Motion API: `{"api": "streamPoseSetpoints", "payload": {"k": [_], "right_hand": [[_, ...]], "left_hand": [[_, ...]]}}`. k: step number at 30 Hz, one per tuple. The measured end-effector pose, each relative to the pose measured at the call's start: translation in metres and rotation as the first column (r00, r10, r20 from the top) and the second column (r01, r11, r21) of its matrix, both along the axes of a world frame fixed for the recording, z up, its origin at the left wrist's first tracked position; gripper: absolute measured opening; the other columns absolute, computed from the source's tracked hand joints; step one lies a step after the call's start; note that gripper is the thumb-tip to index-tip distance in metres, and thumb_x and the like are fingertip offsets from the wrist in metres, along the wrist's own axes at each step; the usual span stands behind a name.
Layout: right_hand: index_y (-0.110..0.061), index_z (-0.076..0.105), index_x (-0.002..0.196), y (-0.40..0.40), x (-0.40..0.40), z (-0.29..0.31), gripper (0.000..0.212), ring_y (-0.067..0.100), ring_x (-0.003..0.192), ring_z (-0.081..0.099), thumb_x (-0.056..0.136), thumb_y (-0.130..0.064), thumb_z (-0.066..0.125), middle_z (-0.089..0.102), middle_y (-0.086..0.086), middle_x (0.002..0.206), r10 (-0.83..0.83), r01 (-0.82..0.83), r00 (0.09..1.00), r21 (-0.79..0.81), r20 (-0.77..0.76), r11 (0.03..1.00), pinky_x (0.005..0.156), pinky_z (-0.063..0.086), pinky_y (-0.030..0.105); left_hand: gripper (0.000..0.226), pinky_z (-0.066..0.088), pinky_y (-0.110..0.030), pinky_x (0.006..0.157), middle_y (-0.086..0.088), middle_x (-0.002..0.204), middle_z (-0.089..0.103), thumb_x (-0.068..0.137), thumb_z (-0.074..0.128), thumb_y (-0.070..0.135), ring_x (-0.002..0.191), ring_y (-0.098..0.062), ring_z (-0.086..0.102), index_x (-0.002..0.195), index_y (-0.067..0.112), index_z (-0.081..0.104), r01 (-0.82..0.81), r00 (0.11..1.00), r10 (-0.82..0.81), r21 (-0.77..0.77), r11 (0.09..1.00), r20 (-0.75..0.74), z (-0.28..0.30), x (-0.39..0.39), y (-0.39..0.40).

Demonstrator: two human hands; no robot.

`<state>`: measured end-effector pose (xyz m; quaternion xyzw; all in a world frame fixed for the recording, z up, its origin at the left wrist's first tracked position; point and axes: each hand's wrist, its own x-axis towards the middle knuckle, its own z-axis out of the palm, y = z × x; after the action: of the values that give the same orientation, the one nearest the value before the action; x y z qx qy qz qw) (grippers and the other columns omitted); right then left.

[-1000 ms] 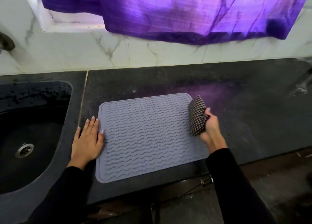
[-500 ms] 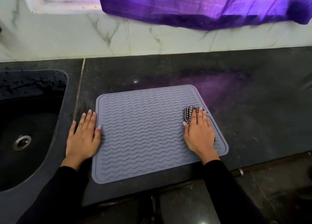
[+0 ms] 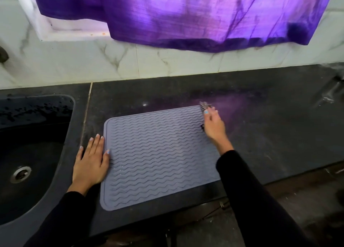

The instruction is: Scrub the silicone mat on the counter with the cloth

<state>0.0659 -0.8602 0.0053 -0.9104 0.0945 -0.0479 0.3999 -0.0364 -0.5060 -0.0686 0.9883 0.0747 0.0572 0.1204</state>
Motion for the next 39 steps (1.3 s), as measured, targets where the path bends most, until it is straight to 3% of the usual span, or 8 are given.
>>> {"api": "streamPoseSetpoints", "payload": {"k": [5,14,18,20,22,26,30,39], "right_hand": [[-0.01,0.007,0.149,0.033,-0.001,-0.047,0.07,0.024,0.145,-0.004,0.095,-0.054,0.017,-0.002,0.011,0.158,0.183,-0.247,0.969,-0.562,-0.168,0.789,0.116,-0.003,0.042],[-0.007,0.011,0.149,0.029,0.007,-0.053,0.06,0.023,0.146,0.001,0.098,-0.039,0.021,0.003,0.011,0.157,0.218,-0.257,0.966,-0.587,-0.136,0.768,0.119,-0.002,0.035],[-0.009,0.035,0.142,0.019,0.018,-0.034,0.047,0.023,0.139,0.027,0.101,-0.031,0.028,0.028,0.01,0.152,0.206,-0.207,0.974,0.003,-0.095,0.978,0.115,0.021,0.033],[-0.012,0.049,0.129,0.013,0.022,-0.013,0.037,0.02,0.114,0.05,0.101,-0.029,0.03,0.052,0.005,0.131,0.038,0.073,0.985,0.611,-0.166,0.788,0.095,0.039,0.031],[-0.005,0.053,0.123,0.013,0.027,-0.002,0.04,0.018,0.097,0.055,0.1,-0.03,0.033,0.059,0.006,0.114,-0.054,0.162,0.985,0.744,-0.167,0.648,0.085,0.044,0.031],[-0.006,0.042,0.134,0.061,0.014,-0.006,0.047,0.025,0.127,0.041,0.101,-0.035,0.025,0.045,0.013,0.137,0.172,-0.164,0.982,0.097,-0.073,0.982,0.103,0.037,0.036],[-0.008,0.005,0.148,0.086,0.011,-0.043,0.066,0.024,0.145,-0.008,0.097,-0.048,0.016,-0.006,0.012,0.157,0.307,-0.356,0.934,-0.521,-0.182,0.775,0.118,-0.004,0.041],[-0.006,0.008,0.149,0.08,0.031,-0.038,0.06,0.022,0.146,-0.004,0.099,-0.037,0.021,-0.003,0.011,0.158,0.362,-0.456,0.889,-0.465,-0.281,0.759,0.119,-0.001,0.035]], "left_hand": [[0.081,-0.001,-0.036,0.115,0.002,0.156,0.012,0.08,-0.002,0.057,0.143,-0.009,0.005,0.148,0.015,0.015,-0.009,1.0,0.009,0.004,1.0,0.0,-0.001,0.0,-0.001],[0.078,-0.002,-0.035,0.116,0.006,0.154,0.006,0.082,-0.004,0.055,0.14,-0.005,-0.001,0.147,0.015,0.01,-0.01,1.0,0.01,0.023,1.0,-0.008,-0.002,0.0,-0.002],[0.083,-0.003,-0.036,0.116,0.004,0.156,0.007,0.078,-0.007,0.058,0.14,-0.004,-0.002,0.148,0.016,0.01,-0.004,1.0,0.004,0.009,1.0,-0.023,0.001,0.001,-0.002],[0.087,0.0,-0.038,0.116,0.003,0.156,0.012,0.076,-0.004,0.06,0.143,-0.009,0.004,0.147,0.016,0.017,0.002,1.0,-0.003,-0.035,0.999,-0.028,0.004,0.002,0.002],[0.088,0.006,-0.041,0.116,-0.001,0.154,0.023,0.076,0.0,0.061,0.143,-0.015,0.015,0.145,0.015,0.028,0.006,1.0,-0.005,-0.076,0.997,0.004,0.009,0.009,0.006],[0.086,0.006,-0.044,0.116,-0.006,0.154,0.022,0.077,0.0,0.059,0.143,-0.02,0.015,0.145,0.013,0.027,0.019,1.0,-0.018,-0.048,0.999,0.015,0.014,0.035,0.015],[0.084,0.002,-0.04,0.117,-0.003,0.156,0.012,0.077,-0.005,0.057,0.144,-0.016,0.007,0.147,0.015,0.017,0.027,0.999,-0.027,0.003,1.0,-0.02,0.006,0.05,0.02],[0.079,0.0,-0.037,0.116,0.001,0.156,0.009,0.081,-0.004,0.055,0.144,-0.011,0.003,0.148,0.016,0.014,0.034,0.999,-0.033,0.031,0.999,-0.002,-0.001,0.053,0.021]]}}
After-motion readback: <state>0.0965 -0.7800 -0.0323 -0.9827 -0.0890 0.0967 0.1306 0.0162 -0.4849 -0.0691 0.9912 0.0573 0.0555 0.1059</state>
